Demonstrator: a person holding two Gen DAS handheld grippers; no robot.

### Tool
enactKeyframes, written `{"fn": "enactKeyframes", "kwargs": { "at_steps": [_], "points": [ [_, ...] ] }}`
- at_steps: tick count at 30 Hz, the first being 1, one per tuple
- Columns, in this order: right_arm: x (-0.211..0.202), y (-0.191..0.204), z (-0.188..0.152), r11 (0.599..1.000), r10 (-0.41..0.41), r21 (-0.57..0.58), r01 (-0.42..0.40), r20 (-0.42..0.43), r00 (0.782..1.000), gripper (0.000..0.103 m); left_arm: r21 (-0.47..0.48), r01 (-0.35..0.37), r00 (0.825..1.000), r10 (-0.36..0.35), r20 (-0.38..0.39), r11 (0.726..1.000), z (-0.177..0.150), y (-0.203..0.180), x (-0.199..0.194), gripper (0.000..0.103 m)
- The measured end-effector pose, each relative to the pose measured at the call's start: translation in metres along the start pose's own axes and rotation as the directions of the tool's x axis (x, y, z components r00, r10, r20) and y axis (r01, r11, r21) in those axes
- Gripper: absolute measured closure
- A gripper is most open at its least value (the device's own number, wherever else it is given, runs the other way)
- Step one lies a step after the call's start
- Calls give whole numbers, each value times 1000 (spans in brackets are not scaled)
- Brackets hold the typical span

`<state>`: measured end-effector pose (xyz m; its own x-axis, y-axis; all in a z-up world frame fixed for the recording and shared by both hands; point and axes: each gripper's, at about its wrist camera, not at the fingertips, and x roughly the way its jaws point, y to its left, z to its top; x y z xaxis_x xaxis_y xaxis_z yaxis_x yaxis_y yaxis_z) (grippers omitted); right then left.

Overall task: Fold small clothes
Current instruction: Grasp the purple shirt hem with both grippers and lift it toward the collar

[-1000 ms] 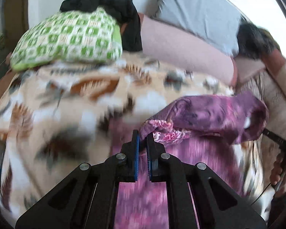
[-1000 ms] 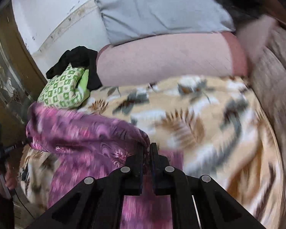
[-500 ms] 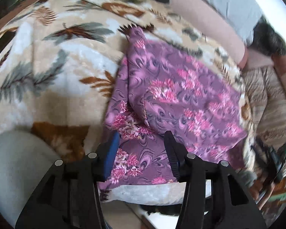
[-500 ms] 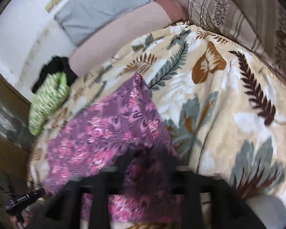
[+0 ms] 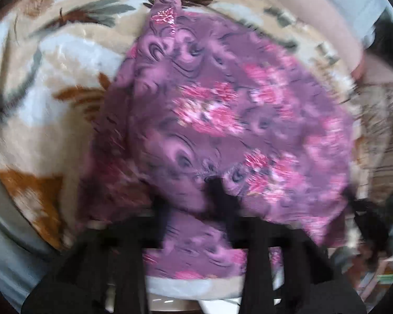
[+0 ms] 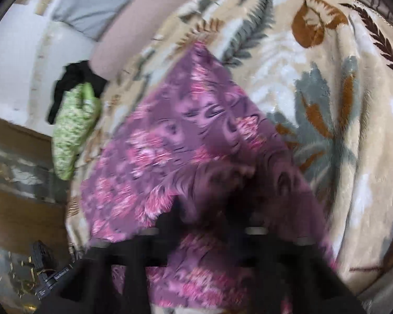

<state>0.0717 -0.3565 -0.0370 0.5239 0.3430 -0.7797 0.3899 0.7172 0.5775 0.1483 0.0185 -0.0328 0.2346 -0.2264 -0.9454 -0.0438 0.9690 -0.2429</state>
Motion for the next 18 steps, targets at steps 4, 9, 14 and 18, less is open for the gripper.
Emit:
{"fn": "enactKeyframes", "kwargs": {
  "at_steps": [4, 9, 14, 18],
  "points": [
    [-40, 29, -4, 992, -23, -121, 27, 34, 999, 97, 48, 45, 997, -48, 58, 998, -5, -3, -42, 96],
    [-68, 40, -45, 970, -108, -214, 117, 53, 993, 97, 65, 52, 996, -56, 66, 997, -27, 13, -54, 96],
    [-14, 0, -59, 976, -174, -142, 167, -41, 984, 97, 64, 4, 1000, -4, 2, 998, -44, 14, -13, 96],
    [-43, 18, -60, 963, -181, -192, 188, 51, 982, 97, 112, -19, 998, 13, 55, 994, -42, 8, -32, 96]
  ]
}}
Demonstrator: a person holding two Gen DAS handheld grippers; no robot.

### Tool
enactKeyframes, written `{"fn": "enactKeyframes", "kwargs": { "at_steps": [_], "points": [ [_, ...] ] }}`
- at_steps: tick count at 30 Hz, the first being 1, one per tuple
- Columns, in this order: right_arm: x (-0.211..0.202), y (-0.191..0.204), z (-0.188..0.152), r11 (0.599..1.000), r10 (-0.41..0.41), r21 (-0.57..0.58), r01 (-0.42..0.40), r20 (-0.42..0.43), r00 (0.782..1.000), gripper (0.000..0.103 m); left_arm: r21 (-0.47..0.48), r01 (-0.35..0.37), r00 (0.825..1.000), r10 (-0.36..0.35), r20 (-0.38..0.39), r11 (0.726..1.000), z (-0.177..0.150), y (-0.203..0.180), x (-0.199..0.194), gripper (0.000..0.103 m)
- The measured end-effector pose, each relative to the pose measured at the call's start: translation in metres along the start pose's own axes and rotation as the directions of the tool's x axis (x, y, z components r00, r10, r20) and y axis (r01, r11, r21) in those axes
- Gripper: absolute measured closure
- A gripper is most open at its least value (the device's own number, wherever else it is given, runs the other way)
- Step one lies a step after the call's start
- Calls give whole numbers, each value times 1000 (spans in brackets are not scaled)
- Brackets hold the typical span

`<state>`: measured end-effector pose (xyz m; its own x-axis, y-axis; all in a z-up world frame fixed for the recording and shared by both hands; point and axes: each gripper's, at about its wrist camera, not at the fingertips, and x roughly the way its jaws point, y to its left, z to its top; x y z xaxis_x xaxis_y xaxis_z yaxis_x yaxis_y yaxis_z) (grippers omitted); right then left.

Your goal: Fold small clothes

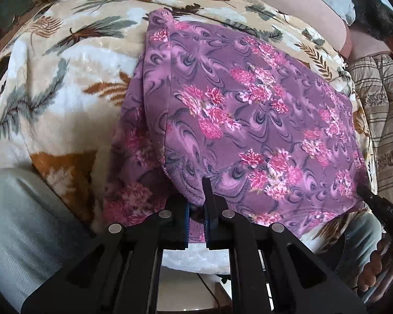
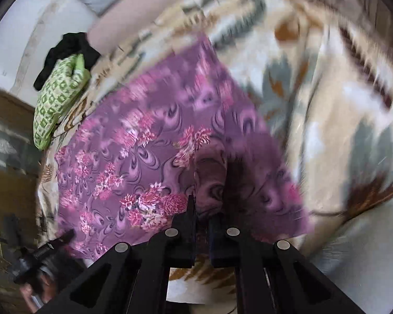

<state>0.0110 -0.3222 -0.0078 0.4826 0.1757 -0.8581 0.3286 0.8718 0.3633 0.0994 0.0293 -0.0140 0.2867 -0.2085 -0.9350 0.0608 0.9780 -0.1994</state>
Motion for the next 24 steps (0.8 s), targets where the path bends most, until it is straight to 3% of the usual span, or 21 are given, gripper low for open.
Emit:
{"fn": "enactKeyframes", "kwargs": {
  "at_steps": [3, 5, 8, 11, 16, 18, 20, 21, 23, 24],
  "points": [
    [22, 7, -1, 990, -123, -75, 121, -25, 992, 97, -3, -26, 998, 26, -53, 1000, -4, 2, 27, 96],
    [34, 5, -5, 990, -139, -45, 136, -69, 988, 97, 23, -41, 999, 41, -3, 999, -13, -4, 20, 96],
    [25, 16, -9, 977, -194, -100, 191, -26, 981, 97, 89, -100, 994, 96, 47, 991, -19, -11, 11, 96],
    [41, 16, -8, 966, -234, -127, 226, -46, 971, 97, 69, -110, 994, 110, 9, 992, -17, -8, 29, 96],
    [31, 16, -7, 975, -186, -128, 179, -43, 982, 97, 104, -92, 996, 90, 20, 990, -20, -9, 15, 90],
    [10, 12, -11, 986, -136, -101, 134, -7, 991, 96, 64, -25, 999, 23, 34, 998, -19, 3, -4, 89],
    [-15, 14, -17, 991, -80, -99, 85, 46, 996, 91, 12, 59, 993, -60, 104, 998, -18, 17, -32, 80],
    [-29, 15, -21, 992, -60, -108, 68, 78, 995, 89, 8, 62, 989, -63, 135, 998, -17, 19, -42, 76],
    [-53, 22, -26, 990, -35, -130, 53, 133, 991, 72, 5, 21, 980, -22, 199, 1000, -13, 20, -60, 55],
    [-65, 31, -27, 988, -26, -144, 51, 168, 985, 49, -3, 18, 975, -17, 222, 1000, -12, 20, -67, 49]
  ]
}}
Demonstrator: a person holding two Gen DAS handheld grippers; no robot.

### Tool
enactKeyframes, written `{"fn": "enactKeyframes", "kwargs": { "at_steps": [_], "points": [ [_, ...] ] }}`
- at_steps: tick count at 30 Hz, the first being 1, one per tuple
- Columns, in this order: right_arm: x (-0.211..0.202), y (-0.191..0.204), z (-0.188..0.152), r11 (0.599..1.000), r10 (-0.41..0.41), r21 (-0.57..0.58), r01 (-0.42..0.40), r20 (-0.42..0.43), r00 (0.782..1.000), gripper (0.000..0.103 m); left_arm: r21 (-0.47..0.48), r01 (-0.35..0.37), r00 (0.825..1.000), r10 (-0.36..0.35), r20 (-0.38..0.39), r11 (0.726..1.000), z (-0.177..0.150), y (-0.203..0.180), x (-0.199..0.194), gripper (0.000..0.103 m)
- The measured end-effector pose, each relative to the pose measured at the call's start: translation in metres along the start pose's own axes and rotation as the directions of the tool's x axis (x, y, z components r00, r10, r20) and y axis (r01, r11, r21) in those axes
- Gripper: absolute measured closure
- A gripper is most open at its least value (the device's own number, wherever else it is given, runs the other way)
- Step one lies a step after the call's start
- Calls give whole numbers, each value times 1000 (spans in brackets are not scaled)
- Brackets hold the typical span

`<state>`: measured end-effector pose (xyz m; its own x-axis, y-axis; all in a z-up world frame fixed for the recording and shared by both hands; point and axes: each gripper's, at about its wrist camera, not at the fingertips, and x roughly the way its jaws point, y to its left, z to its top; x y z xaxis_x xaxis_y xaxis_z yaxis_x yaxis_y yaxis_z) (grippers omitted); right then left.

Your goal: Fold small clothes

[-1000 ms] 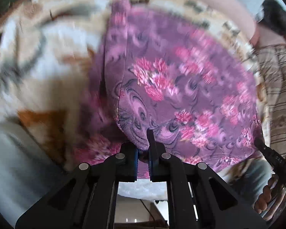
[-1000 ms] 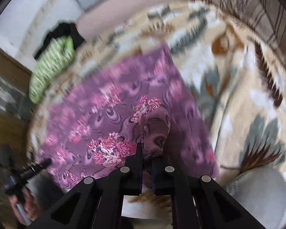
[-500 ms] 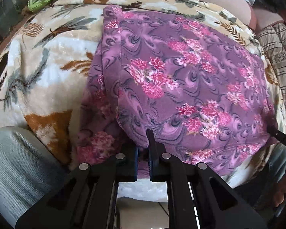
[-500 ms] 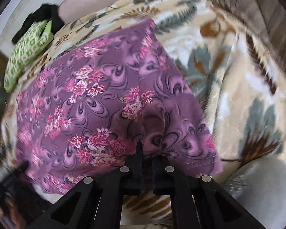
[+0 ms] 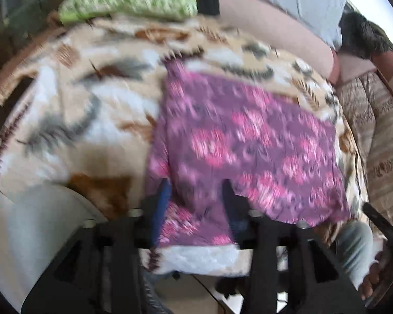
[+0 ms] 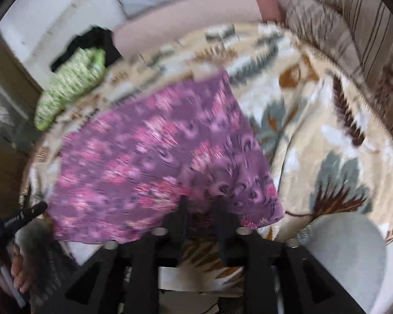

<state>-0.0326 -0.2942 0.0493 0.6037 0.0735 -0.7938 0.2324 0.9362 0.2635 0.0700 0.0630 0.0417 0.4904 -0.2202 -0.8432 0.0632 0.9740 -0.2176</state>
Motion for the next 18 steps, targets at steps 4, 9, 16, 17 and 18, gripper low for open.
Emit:
{"fn": "enactKeyframes", "kwargs": {
  "at_steps": [4, 9, 16, 17, 18],
  "points": [
    [-21, 34, 16, 998, 44, -39, -41, 84, 996, 25, -36, -14, 1000, 13, -21, 999, 18, 5, 12, 44],
    [-15, 77, 36, 981, 173, -102, -167, 52, 984, 25, -78, -27, 994, 18, -106, 997, 27, 25, 39, 44],
    [9, 150, 65, 933, 327, -170, -317, 34, 945, 26, -175, 9, 988, -36, -153, 984, 14, 48, 66, 44],
    [16, 161, 70, 926, 341, -178, -334, 8, 940, 26, -196, 18, 982, -54, -180, 980, 11, 51, 69, 44],
    [21, 170, 74, 920, 347, -189, -342, -10, 938, 26, -204, 31, 979, -70, -189, 979, 9, 52, 69, 44]
  ]
}}
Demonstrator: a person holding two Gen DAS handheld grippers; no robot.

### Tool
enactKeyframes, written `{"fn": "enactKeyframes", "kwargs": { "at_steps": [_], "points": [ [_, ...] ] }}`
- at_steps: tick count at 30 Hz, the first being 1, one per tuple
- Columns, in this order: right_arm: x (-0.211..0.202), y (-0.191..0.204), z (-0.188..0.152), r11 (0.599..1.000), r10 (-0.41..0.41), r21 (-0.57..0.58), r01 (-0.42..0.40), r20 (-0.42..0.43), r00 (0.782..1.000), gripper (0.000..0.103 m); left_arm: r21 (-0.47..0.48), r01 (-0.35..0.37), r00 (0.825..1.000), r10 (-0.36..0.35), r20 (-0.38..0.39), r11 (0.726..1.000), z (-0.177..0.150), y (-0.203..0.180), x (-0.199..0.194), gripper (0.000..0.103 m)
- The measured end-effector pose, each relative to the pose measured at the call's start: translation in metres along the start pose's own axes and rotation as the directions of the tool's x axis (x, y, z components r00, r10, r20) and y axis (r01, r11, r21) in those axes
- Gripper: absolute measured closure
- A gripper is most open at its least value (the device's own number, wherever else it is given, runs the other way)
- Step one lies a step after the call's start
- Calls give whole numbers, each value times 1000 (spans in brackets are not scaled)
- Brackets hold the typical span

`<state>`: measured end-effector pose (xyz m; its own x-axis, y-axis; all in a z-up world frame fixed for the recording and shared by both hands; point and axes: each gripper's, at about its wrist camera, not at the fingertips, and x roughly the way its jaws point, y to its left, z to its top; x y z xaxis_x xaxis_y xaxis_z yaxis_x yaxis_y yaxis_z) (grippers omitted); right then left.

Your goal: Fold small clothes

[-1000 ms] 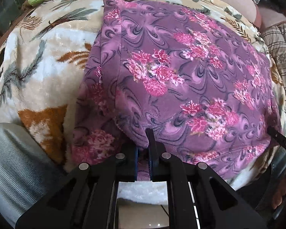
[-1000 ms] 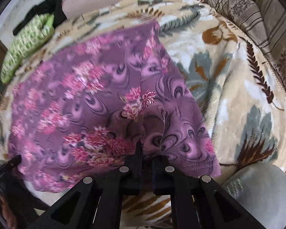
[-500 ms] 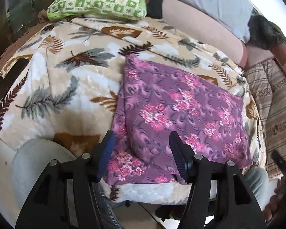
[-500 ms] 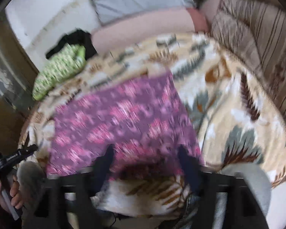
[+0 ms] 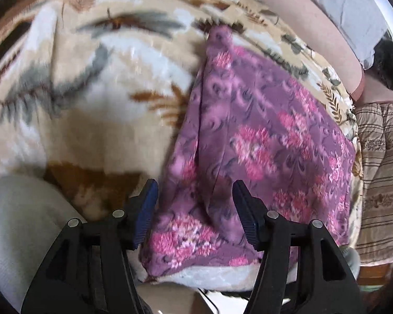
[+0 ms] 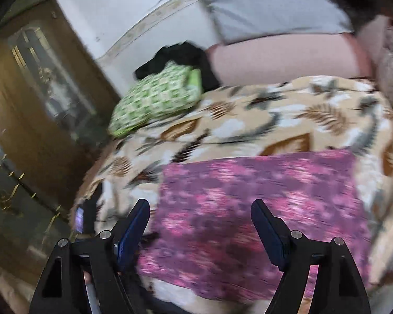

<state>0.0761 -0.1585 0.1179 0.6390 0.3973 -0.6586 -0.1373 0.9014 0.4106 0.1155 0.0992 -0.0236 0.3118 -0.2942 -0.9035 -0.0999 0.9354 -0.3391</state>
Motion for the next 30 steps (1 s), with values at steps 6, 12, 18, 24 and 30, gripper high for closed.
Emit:
{"fn": "enactKeyframes", "kwargs": {
  "at_steps": [6, 12, 18, 24, 30],
  "points": [
    [66, 34, 21, 995, 57, -75, -71, -171, 984, 26, 14, 1, 998, 0, -67, 1000, -4, -4, 18, 44],
    [131, 44, 26, 994, 41, -83, -68, -296, 954, 26, -39, 37, 998, -38, -44, 999, -5, 5, 13, 82],
    [195, 52, 23, 993, 80, -38, -114, -496, 865, 28, -28, 184, 978, -180, 108, 983, -13, 4, -15, 92],
    [245, 75, 15, 991, 19, -94, -96, -612, 791, 32, 25, 187, 969, -188, 163, 982, -16, -9, -24, 93],
    [291, 90, -11, 937, -265, -348, 35, -643, 719, 80, 104, 148, 966, -166, 197, 984, -21, -26, -30, 98]
  ]
}}
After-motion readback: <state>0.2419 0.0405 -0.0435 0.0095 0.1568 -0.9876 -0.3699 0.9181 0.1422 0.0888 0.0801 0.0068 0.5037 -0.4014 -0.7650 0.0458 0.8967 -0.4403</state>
